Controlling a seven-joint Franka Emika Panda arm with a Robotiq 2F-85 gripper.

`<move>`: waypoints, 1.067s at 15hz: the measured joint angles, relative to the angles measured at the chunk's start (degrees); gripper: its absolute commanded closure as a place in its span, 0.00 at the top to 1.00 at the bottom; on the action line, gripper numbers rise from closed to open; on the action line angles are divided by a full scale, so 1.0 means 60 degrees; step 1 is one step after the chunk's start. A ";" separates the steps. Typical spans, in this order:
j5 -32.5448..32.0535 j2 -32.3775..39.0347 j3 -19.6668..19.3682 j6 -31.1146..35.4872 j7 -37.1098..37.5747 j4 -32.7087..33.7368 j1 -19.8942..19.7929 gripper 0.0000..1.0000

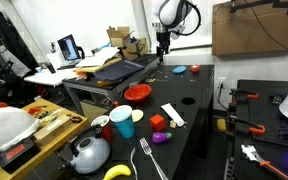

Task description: Put the cup in front of the blue plate

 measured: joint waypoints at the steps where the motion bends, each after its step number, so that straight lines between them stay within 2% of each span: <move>1: -0.0084 -0.0092 0.0000 -0.0121 0.0004 0.0011 0.0030 1.00; 16: -0.0338 -0.1344 0.0223 -0.2071 0.0000 0.0127 0.0320 1.00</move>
